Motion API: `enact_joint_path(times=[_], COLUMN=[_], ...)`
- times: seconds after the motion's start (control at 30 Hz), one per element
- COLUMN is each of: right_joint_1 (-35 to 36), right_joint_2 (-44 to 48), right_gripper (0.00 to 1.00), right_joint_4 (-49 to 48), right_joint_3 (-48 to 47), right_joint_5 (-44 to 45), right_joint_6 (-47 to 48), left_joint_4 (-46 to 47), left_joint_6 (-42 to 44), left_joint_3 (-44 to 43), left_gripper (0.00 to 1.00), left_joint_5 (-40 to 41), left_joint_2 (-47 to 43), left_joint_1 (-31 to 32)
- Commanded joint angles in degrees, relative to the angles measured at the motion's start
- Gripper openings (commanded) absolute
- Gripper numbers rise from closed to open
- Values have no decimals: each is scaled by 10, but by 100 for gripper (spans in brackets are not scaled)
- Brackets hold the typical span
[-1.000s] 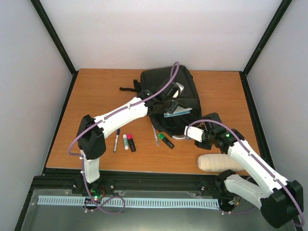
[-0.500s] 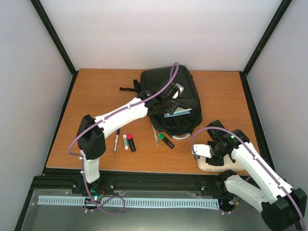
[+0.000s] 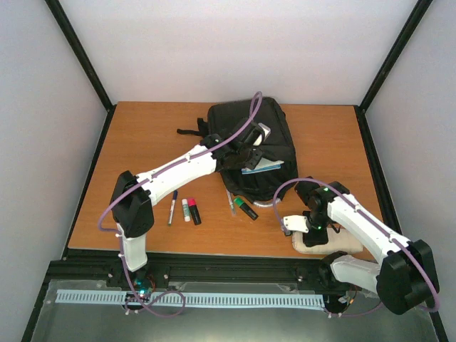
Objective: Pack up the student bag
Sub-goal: Move the stationery to the center of the board.
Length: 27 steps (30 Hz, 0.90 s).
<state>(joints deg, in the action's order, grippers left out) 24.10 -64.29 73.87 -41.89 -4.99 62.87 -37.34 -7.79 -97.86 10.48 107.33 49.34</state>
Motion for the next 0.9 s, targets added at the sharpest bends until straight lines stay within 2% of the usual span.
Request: enact_joint_path(times=[0.0,0.2,0.37,0.53,0.63,0.7,0.87], right_joint_1=[-3,-3,-7,-29,-38,-39,-43], right_joint_2=[-15,-40,-53,-79,-92,-91,-73], right_gripper=[40,43,64,79,83,86,87], right_joint_4=[-36,-66,-86,-57,-65,-109,-206], right_joint_3=[17,43,55,22,23,43,78], right_joint_5=[31,38,41,5,11,47,114], right_joint_6=[7,10,8,17,17,8,2], left_joint_4=[6,7,7,7,6,6,6], left_joint_6=[-12,-11,-12,-12,-12,-12,-12], left_joint_3=[-6,-7,-6,-8,-8,-8,-8], left_gripper=[1,1,1,1,1,1,1], left_joint_5=[4,4,3,-2,-2,-2,-4], left_joint_2=[-33,-34,-37,-35,-36,-37,-36], left_joint_1=[2,2,2,2,2,2,2])
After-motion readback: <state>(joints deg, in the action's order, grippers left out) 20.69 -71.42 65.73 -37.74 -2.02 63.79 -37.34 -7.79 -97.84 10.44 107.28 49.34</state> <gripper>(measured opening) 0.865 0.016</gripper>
